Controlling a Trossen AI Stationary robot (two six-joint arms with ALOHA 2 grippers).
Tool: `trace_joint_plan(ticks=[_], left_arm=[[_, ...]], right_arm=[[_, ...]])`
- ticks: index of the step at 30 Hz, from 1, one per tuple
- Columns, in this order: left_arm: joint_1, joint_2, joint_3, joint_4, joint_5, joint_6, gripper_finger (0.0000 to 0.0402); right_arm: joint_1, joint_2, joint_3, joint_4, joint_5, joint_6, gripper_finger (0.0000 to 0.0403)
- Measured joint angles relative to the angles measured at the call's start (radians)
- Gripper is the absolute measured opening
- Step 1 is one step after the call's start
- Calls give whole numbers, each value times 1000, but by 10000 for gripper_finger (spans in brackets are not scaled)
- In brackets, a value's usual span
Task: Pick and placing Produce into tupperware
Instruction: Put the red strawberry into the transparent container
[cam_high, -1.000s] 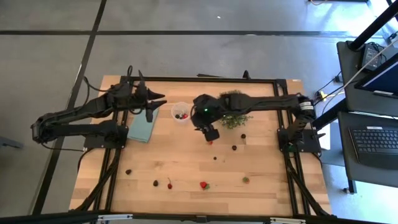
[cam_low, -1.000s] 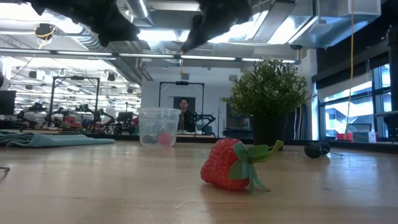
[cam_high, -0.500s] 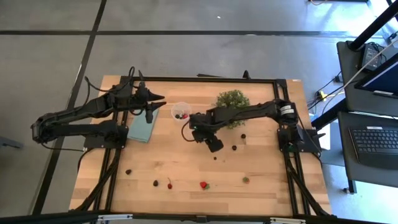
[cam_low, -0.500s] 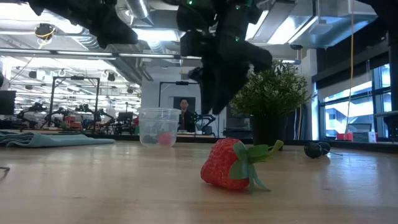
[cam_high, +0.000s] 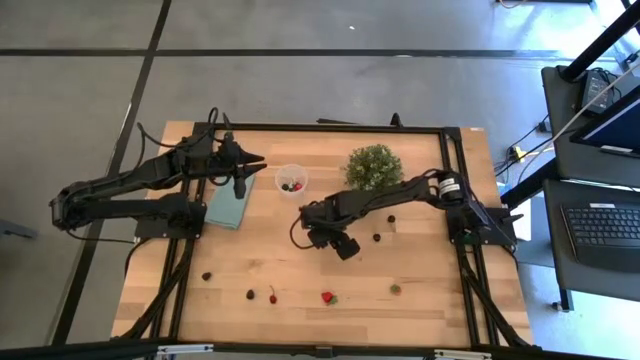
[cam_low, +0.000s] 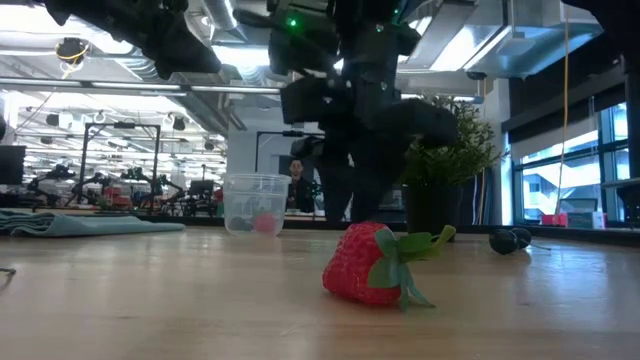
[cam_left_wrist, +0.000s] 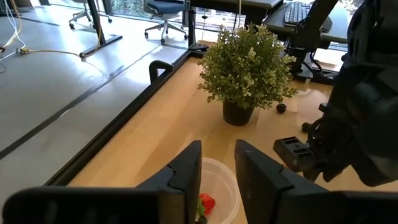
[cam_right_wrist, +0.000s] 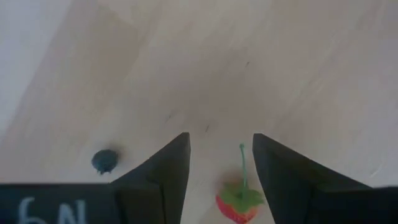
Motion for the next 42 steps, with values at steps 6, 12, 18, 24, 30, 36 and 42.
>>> trace_joint_plan(ticks=[6,12,18,24,30,36,42], left_arm=[[0,0,0,0,0,0,79],[0,0,0,0,0,0,68],[0,0,0,0,0,0,57],[0,0,0,0,0,-1,46],[0,0,0,0,0,-1,35],[0,0,0,0,0,-1,25],[0,0,0,0,0,23,14]], right_arm=[[-13,1,0,3,59,-1,178],[-19,0,-16,4,59,-1,178],[-19,0,-75,10,57,-1,178],[-19,-2,-85,28,57,0,177],[-19,-2,-86,31,56,1,162],[-19,-2,-86,32,54,1,128],[-18,-2,-86,41,54,1,86]])
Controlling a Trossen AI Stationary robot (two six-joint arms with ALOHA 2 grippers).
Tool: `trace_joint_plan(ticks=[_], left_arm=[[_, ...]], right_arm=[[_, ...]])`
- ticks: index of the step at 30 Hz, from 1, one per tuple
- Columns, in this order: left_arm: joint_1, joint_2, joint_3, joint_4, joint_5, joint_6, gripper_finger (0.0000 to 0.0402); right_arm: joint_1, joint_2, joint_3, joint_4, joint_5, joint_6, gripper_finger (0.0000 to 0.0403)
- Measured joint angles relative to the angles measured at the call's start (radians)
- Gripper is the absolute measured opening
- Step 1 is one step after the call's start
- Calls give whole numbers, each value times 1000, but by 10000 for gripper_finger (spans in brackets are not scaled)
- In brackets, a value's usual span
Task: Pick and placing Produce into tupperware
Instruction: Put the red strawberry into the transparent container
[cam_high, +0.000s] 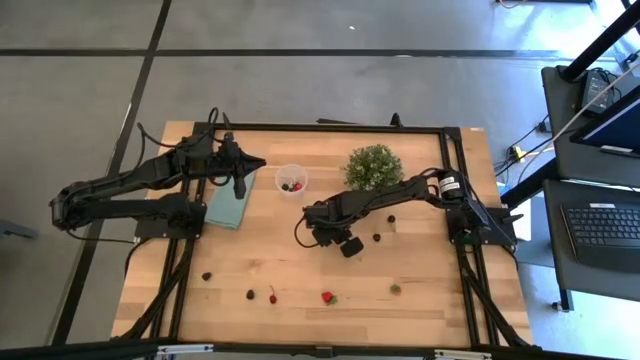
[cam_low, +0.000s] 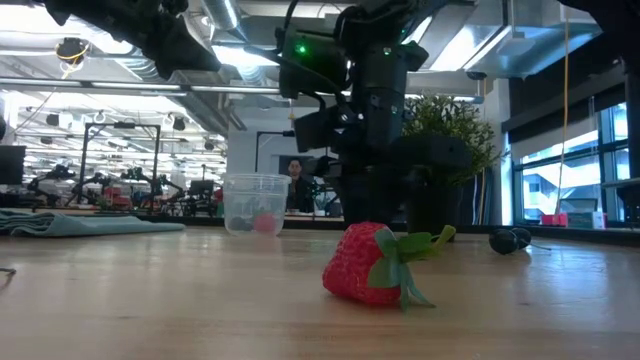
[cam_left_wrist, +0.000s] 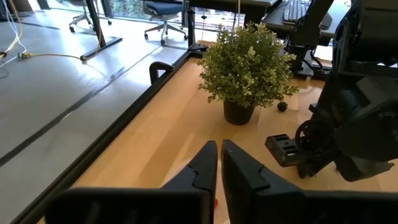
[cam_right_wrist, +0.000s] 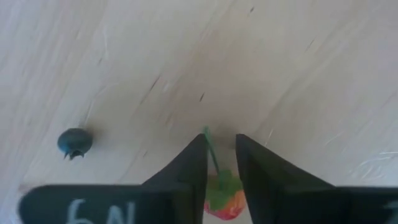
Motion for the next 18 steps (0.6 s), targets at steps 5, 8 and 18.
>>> trace_joint_plan(ticks=[5,8,18], left_arm=[[0,0,0,0,0,1,6],[0,0,0,0,0,1,1],[0,0,0,0,0,1,19]], right_arm=[[0,0,0,9,1,0,47],[0,1,0,12,4,0,20],[-22,3,10,8,2,47,5]])
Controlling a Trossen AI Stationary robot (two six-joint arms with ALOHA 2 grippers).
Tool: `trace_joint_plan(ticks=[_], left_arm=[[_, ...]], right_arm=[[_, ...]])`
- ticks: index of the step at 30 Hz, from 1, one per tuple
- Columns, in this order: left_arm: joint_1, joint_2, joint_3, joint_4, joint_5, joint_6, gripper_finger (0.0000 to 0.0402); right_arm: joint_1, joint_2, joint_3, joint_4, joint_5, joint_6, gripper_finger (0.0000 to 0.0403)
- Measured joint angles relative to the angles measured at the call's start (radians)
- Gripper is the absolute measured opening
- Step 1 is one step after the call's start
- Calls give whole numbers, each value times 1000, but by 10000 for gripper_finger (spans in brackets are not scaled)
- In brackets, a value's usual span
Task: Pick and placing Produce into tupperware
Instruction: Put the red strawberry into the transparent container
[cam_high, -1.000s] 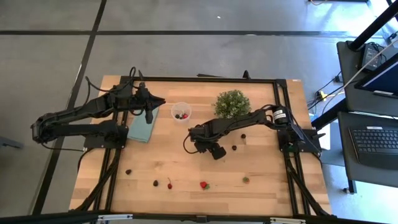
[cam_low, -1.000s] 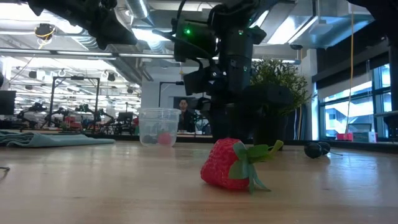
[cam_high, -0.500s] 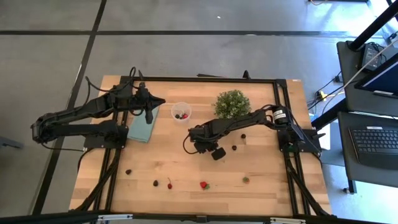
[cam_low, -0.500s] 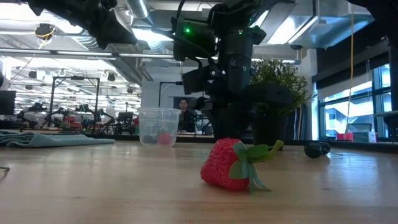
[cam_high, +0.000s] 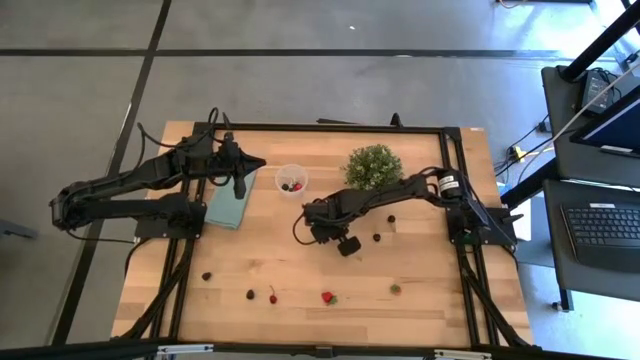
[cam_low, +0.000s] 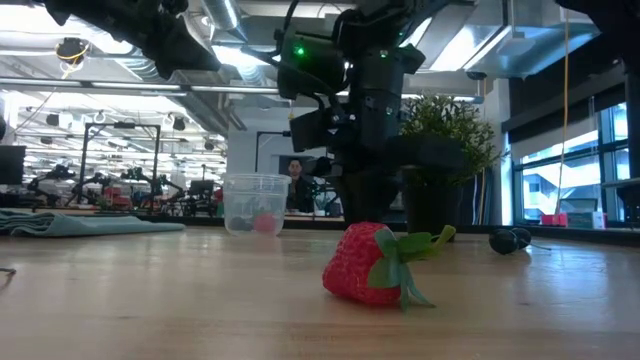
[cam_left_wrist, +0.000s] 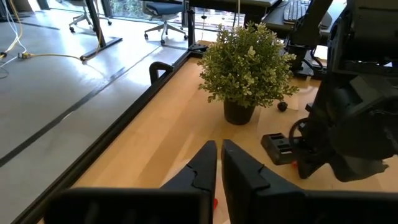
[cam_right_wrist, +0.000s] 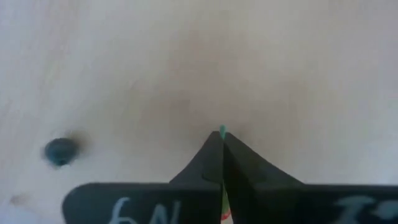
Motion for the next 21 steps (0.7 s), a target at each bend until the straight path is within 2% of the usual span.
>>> trace_joint_plan(ticks=[5,10,14,17,21], left_arm=[[0,0,0,0,0,0,33],[0,0,0,10,0,0,45],[0,-5,-1,49,0,0,54],[0,-22,-1,71,-2,16,60],[0,-53,-1,90,-2,26,69]], right_arm=[[-57,4,127,-45,44,13,3],[-132,4,377,-64,76,50,2],[-197,-1,564,6,71,126,2],[-233,-2,631,124,-4,184,2],[-252,-2,621,270,-105,249,1]])
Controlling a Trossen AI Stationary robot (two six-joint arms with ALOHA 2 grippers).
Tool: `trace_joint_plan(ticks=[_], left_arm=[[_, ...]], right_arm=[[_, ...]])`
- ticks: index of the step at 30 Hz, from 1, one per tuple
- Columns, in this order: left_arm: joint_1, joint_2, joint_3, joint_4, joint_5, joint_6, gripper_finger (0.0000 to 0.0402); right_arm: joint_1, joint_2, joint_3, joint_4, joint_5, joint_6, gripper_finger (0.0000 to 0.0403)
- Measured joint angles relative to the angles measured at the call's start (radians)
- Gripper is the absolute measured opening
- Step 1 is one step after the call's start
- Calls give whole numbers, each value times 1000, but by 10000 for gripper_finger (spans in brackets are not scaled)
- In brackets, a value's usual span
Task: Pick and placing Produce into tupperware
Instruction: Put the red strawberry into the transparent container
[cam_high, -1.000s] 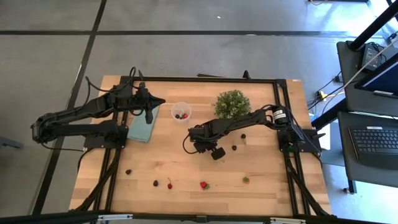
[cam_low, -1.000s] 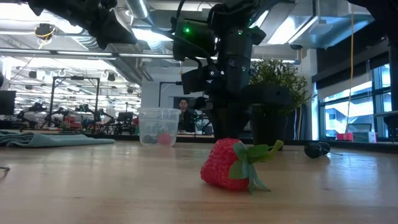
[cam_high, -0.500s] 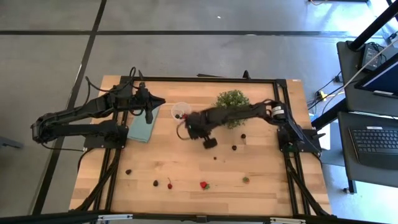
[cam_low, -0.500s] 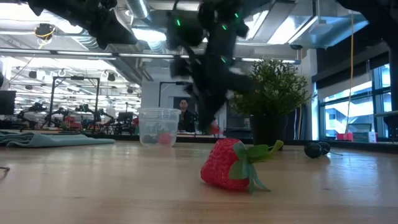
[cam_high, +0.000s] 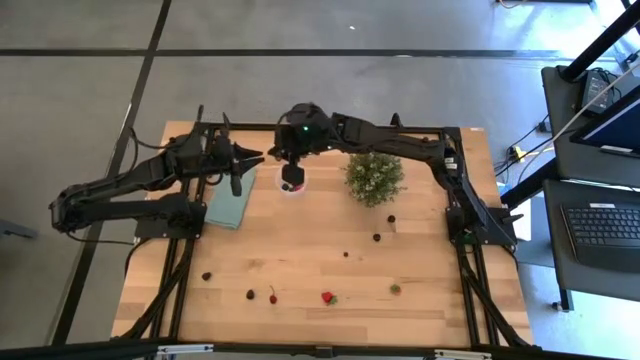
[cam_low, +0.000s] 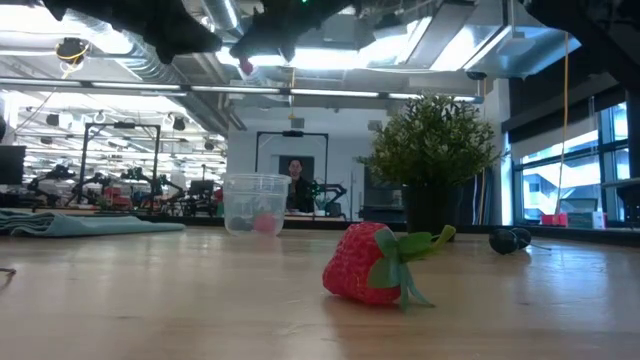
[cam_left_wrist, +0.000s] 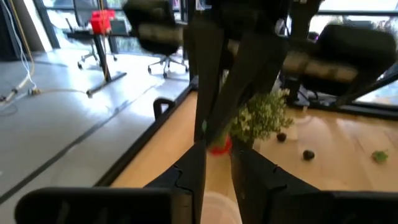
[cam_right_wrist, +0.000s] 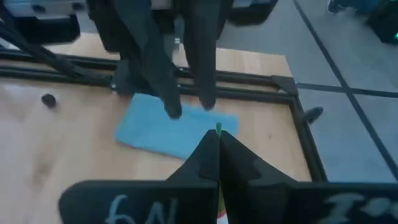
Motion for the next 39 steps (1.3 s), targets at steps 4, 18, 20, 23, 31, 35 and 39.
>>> trace_joint_plan(ticks=[4,18,20,23,31,35,39], left_arm=[[0,-51,0,3,-1,20,76],[0,-151,0,0,-2,27,97],[0,-151,0,-1,-2,27,98],[0,-151,0,-1,-2,27,97],[0,-151,0,-1,-2,26,80],[0,-151,0,-2,-2,26,72],[0,-151,0,-2,-2,26,64]], right_arm=[[-2,12,-53,43,-7,-4,1],[6,15,-360,242,8,24,0],[5,13,-398,274,9,24,0],[5,14,-448,292,9,34,0],[-2,14,-524,331,12,46,0],[-11,14,-535,344,47,46,2],[-16,14,-534,353,49,46,20]])
